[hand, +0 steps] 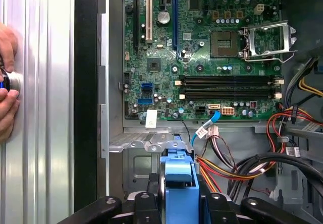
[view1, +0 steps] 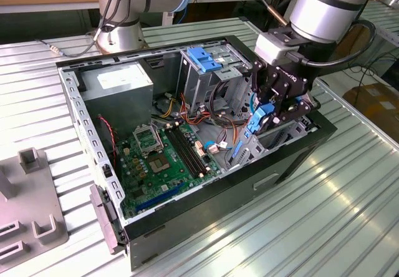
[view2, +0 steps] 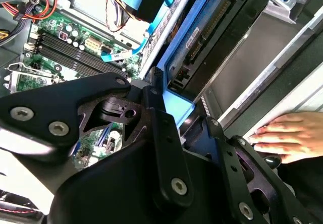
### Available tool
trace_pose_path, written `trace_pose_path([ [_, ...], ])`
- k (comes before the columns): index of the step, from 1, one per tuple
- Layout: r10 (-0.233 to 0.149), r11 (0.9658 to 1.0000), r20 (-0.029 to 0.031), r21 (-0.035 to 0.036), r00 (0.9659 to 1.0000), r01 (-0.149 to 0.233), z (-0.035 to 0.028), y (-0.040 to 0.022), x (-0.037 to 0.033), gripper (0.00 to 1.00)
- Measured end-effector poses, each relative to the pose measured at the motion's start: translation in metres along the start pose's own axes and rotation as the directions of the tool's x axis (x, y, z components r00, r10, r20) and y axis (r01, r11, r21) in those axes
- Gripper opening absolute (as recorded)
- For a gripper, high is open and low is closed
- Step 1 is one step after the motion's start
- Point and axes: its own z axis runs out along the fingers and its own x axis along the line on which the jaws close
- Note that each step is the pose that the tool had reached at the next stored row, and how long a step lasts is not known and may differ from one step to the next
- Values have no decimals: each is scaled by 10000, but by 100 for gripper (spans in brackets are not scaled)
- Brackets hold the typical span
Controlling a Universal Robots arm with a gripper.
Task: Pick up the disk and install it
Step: 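Insert the disk into the insertion slot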
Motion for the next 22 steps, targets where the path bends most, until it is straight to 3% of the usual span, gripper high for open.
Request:
trace_pose_path([
  [3,-2,10000,2,0,10000,2,5,-1,-1,38],
  [4,-1,10000,0,0,10000,1,5,-1,-1,45],
  [11,0,10000,1,0,10000,0,13,0,-1,43],
  [15,0,10000,1,0,10000,0,17,0,-1,18],
  [18,0,10000,1,0,10000,0,22,-1,-2,11],
  [22,0,10000,1,0,10000,0,27,-1,-2,11],
])
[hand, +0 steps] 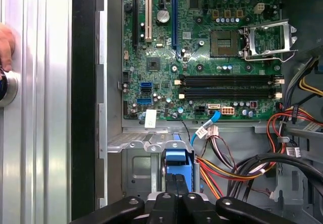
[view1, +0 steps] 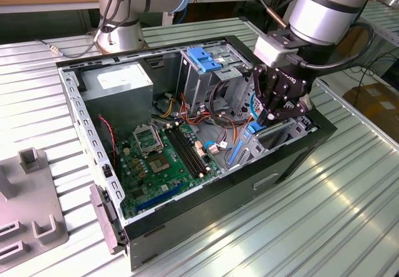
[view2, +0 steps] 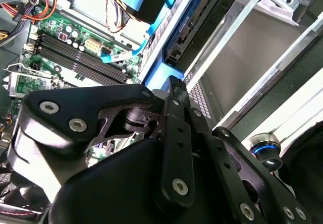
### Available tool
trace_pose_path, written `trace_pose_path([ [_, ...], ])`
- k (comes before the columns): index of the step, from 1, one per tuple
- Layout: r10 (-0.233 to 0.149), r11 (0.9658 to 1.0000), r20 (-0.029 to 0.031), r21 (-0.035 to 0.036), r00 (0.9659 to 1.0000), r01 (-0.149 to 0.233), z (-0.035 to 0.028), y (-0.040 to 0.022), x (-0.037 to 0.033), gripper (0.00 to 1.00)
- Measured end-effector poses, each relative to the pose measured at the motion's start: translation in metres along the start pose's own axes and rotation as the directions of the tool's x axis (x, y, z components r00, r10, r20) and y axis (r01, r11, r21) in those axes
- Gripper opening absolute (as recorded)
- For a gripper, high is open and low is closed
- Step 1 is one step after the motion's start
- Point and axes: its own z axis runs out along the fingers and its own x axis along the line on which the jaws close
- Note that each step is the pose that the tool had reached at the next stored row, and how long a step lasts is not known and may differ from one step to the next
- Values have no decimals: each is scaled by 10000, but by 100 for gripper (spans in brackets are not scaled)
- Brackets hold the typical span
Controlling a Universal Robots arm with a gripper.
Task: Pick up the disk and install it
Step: 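Insert the disk into the insertion slot, then insert the first disk wire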
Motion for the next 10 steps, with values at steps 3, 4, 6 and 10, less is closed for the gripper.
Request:
trace_pose_path([
  [3,0,10000,0,0,10000,0,10,0,0,11],
  [4,0,10000,-1,0,10000,0,11,0,-1,11],
  [6,0,10000,-1,0,10000,0,15,0,-1,11],
  [10,0,10000,0,0,10000,0,20,-1,-1,11],
])
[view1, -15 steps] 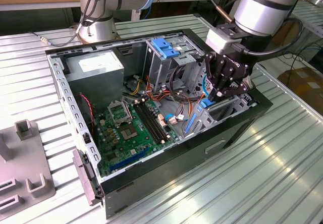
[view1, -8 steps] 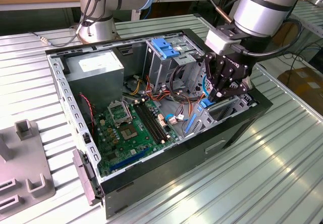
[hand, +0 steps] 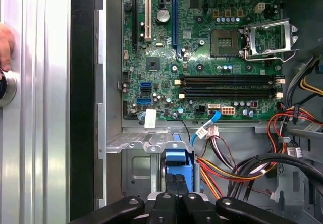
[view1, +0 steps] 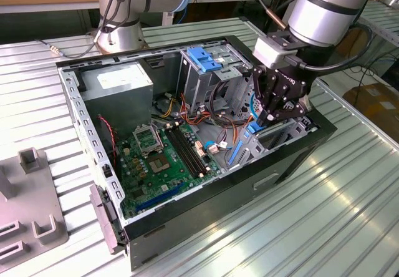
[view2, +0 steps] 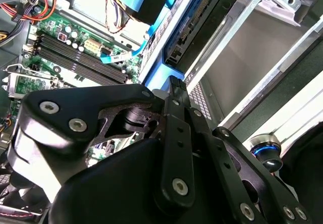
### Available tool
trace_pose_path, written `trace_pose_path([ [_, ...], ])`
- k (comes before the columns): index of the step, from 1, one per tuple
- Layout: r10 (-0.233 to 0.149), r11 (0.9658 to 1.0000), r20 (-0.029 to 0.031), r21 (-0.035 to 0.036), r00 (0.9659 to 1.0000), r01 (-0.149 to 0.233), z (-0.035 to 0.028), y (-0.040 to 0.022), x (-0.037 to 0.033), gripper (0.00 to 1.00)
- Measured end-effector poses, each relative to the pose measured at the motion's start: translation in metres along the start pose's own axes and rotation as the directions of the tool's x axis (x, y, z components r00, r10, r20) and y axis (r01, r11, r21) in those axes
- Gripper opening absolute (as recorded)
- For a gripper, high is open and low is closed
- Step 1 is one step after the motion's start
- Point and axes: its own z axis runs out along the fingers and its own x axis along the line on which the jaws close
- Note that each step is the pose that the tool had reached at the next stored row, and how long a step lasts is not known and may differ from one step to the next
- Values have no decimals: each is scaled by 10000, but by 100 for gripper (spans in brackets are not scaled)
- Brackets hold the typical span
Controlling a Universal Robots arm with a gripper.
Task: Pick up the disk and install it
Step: 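Insert the first disk wire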
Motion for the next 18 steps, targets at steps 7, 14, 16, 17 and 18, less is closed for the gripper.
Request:
trace_pose_path([
  [7,2,10000,0,0,10000,-2,7,0,0,11],
  [14,-1,10000,0,0,10000,1,4,-105,-1,11],
  [16,0,10000,0,0,10000,0,3,-160,-2,11],
  [17,1,10000,0,0,10000,-1,2,-185,-2,11],
  [18,0,10000,0,0,10000,0,1,-205,-2,11],
])
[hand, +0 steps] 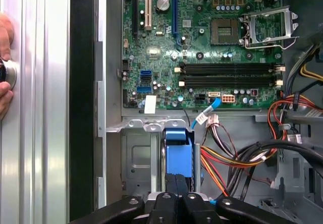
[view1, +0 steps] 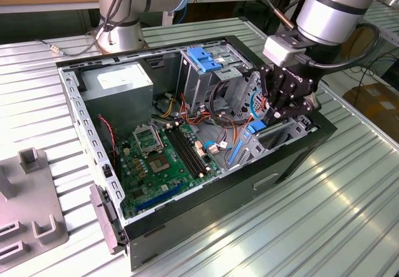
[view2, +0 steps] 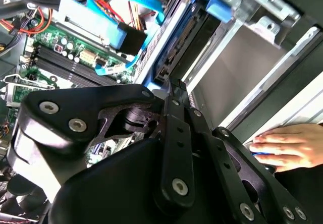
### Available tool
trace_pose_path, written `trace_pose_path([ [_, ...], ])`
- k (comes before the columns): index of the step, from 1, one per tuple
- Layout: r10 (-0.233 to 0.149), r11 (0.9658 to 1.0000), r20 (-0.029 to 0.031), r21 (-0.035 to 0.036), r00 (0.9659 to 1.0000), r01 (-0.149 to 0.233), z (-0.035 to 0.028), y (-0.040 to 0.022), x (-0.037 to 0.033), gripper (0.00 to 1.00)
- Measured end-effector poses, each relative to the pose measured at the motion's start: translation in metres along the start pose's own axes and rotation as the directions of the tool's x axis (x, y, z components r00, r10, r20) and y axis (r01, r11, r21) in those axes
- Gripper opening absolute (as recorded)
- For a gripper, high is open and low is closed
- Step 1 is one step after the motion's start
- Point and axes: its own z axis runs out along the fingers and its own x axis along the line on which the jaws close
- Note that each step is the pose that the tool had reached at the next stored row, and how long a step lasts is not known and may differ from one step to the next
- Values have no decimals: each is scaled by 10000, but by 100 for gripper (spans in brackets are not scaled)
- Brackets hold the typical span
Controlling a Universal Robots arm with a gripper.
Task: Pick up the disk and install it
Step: 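Insert the first disk wire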
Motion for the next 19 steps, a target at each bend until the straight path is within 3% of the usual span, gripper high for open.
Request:
trace_pose_path([
  [4,-27,10000,0,1,10000,27,-1,-52,-1,11],
  [10,-740,9972,-18,82,9973,740,-1,-58,0,11],
  [15,-845,9964,-24,89,9964,845,-16,-77,1,11],
  [19,-869,9962,-25,100,9962,869,-69,-92,4,11],
])
